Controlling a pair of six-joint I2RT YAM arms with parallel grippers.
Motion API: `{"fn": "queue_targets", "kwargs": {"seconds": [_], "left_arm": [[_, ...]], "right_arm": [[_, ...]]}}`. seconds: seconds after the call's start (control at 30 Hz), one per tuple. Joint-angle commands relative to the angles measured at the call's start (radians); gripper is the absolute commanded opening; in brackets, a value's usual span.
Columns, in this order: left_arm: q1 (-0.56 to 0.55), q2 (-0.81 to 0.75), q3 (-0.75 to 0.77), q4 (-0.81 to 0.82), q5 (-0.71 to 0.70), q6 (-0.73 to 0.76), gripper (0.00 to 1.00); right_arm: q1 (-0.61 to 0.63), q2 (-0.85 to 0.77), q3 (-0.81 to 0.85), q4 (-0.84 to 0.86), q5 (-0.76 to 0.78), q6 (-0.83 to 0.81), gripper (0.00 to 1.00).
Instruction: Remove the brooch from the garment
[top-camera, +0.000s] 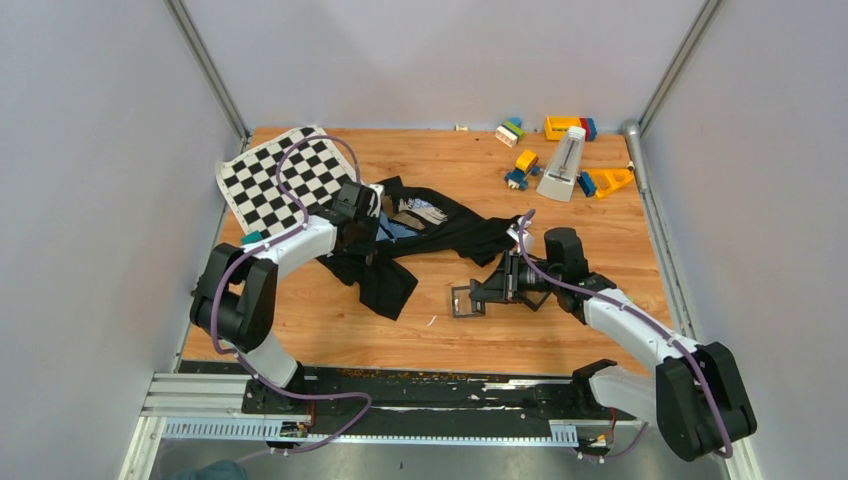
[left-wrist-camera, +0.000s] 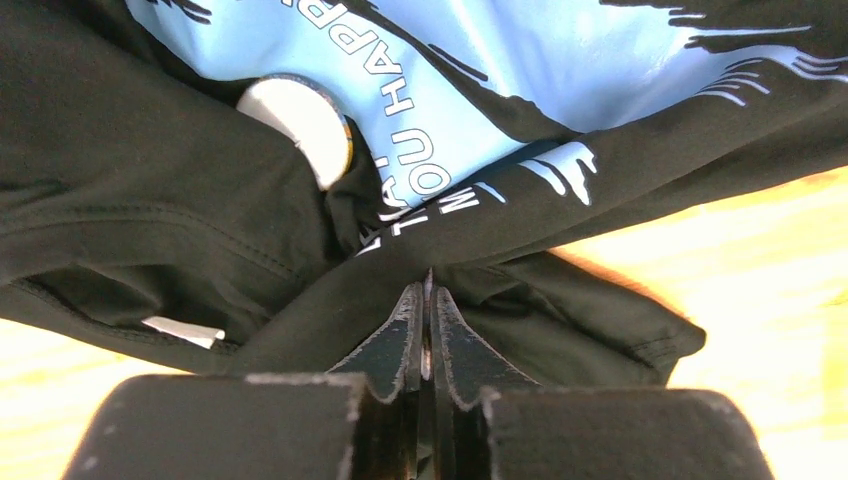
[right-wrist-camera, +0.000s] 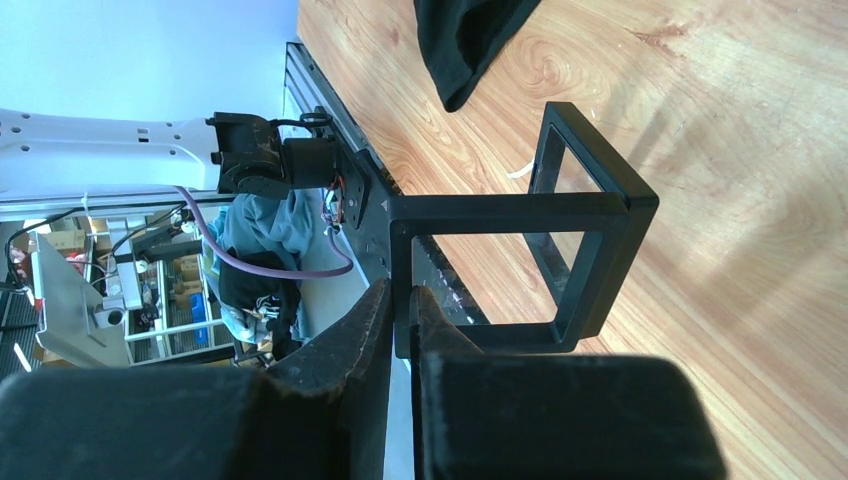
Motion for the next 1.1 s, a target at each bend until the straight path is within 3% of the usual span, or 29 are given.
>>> {"fn": "queue_targets", "kwargs": {"seconds": [0.0, 0.23, 0.3, 0.4, 0.53, 0.6, 0.8, 1.07], "left_arm": [[0.004, -0.051, 0.017, -0.006, 0.053, -0.016, 0.01], [0.009, -0.141, 0.014, -0.05, 0.076, -0.067, 0.0], [0.009, -0.176, 0.005, -0.038, 0.149, -0.086, 0.0], [0.008, -0.215, -0.019, 0.013, 0.368, -0.132, 0.0], [0.005, -0.22, -0.1, 0.227, 0.638, -0.24, 0.0], [-0.014, -0.224, -0.181, 0.34, 0.689, -0.307, 0.0], [-0.106, -0.203, -0.327, 0.668, 0.697, -0.446, 0.0], [-0.143, -0.131, -0.434, 0.946, 0.717, -0.579, 0.0]], "right_arm": [[-0.003, 0.018, 0.037, 0.09, -0.021, -0.004, 0.0], [-0.003, 0.086, 0.051, 0.162, -0.046, 0.025, 0.0], [-0.004, 0.116, 0.06, 0.199, -0.068, 0.039, 0.0], [-0.004, 0.165, 0.063, 0.289, -0.109, 0.072, 0.0], [-0.003, 0.231, 0.066, 0.391, -0.14, 0.103, 0.0], [-0.003, 0.269, 0.062, 0.465, -0.158, 0.124, 0.0], [-0.004, 0.366, 0.022, 0.653, -0.171, 0.193, 0.0], [-0.003, 0.423, 0.015, 0.643, -0.134, 0.162, 0.0]]}}
